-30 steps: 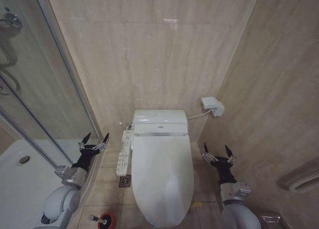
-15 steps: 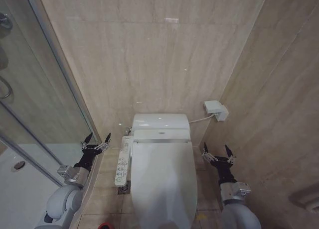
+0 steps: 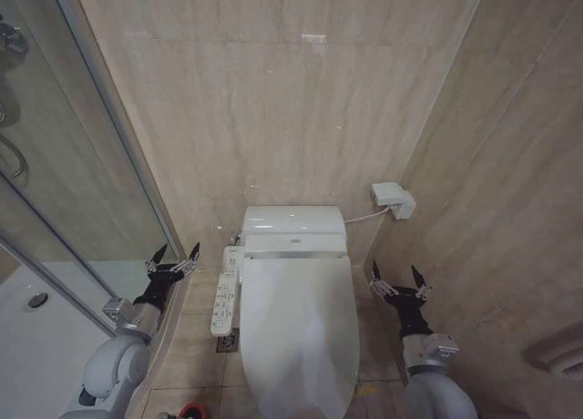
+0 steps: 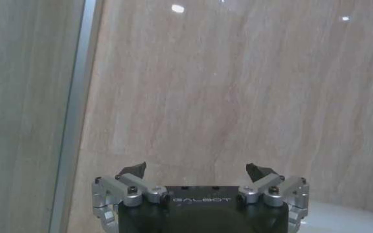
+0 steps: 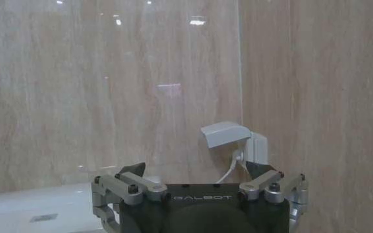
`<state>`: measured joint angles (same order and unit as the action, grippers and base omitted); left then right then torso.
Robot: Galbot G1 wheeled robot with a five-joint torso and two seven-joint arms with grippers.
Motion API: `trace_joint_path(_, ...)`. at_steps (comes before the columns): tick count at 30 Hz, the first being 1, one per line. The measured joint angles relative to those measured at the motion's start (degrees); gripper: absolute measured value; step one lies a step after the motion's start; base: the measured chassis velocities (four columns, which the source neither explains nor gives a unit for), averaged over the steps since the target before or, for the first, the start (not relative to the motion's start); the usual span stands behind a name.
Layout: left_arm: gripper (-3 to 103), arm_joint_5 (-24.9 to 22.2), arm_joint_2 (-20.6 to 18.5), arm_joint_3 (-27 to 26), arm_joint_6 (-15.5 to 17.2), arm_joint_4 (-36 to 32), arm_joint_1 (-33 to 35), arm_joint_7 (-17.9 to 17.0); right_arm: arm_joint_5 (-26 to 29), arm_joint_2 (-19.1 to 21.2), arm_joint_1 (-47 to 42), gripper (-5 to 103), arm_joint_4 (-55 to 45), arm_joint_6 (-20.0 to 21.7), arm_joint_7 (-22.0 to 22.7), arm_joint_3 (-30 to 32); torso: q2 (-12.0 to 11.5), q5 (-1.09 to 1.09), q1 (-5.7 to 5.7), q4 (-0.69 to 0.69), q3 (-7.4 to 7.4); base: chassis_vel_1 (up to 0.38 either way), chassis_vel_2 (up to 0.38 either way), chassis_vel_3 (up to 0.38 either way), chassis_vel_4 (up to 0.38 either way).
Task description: Open the toilet lid, clean the toilet bowl with a toilet brush, close the toilet lid, and flush.
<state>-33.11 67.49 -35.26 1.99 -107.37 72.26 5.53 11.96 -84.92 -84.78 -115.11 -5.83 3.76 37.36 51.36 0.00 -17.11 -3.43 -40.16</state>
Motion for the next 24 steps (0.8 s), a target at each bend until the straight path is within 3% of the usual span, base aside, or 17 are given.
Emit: trace_joint_path(24, 100, 2.75, 0.50, 0.12, -1.25, 1.47, -0.15, 0.46, 0.00, 0.00, 0.00, 100, 0.00, 0.00, 0.00, 0.00, 0.00, 0.00, 0.00, 0.00, 0.00, 0.000, 0.000, 0.000, 0.000)
